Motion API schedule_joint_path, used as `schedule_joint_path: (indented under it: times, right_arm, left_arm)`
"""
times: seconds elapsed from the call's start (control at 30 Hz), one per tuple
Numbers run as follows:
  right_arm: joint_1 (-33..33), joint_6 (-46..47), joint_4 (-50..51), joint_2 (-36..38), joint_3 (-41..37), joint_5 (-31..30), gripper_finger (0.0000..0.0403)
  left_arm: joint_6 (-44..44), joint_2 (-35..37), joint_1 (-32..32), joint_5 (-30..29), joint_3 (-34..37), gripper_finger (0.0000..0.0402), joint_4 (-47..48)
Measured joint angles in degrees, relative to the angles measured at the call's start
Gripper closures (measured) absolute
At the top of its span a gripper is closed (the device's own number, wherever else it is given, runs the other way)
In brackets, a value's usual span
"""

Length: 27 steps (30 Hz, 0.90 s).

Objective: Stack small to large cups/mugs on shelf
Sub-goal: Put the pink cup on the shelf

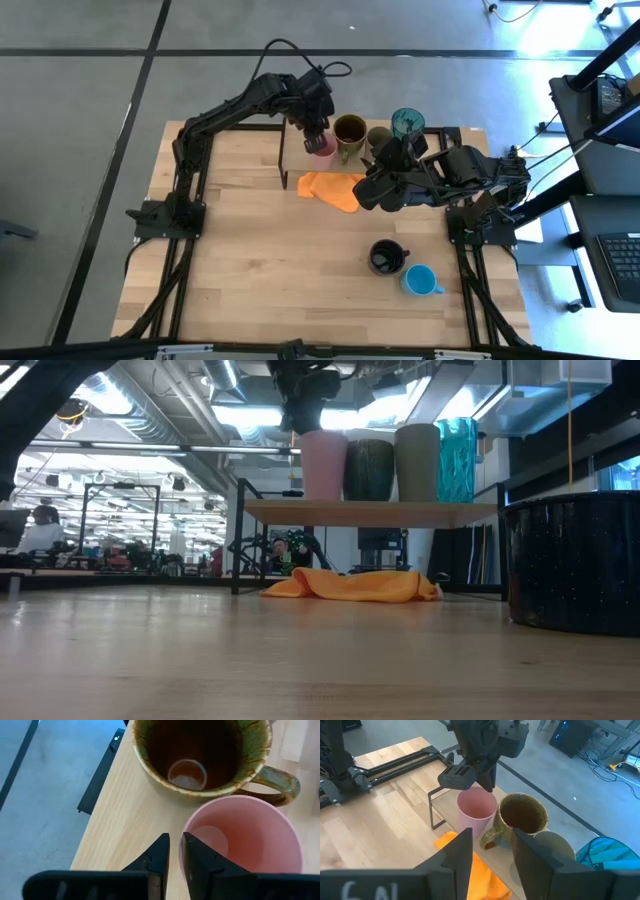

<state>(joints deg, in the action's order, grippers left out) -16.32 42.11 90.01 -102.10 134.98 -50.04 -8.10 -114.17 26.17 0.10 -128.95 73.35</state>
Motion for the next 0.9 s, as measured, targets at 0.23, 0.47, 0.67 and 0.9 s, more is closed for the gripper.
schedule_joint_path:
  times: [0.23,0.47,0.67,0.9]
  right_arm:
    - [0.0,-0.2,0.0,0.0,0.0,-0.9,0.0264]
    - [0.0,-0.4,0.0,0.0,0.0,-1.3,0.0264]
    - [0.4,-0.4,0.0,0.0,0.0,-1.5,0.0264]
    - [0.7,-0.7,0.0,0.0,0.0,-1.5,0.0264]
  left_arm:
    - [0.2,0.0,0.5,0.0,0.0,0.0354,-0.4]
    - [1.4,0.0,0.2,0.3,-1.3,0.0353,-0.7]
    - [1.4,0.0,0.2,0.1,-1.4,0.0353,-0.3]
    - [1.3,1.9,1.7,-4.1,-1.4,0.0353,4.5]
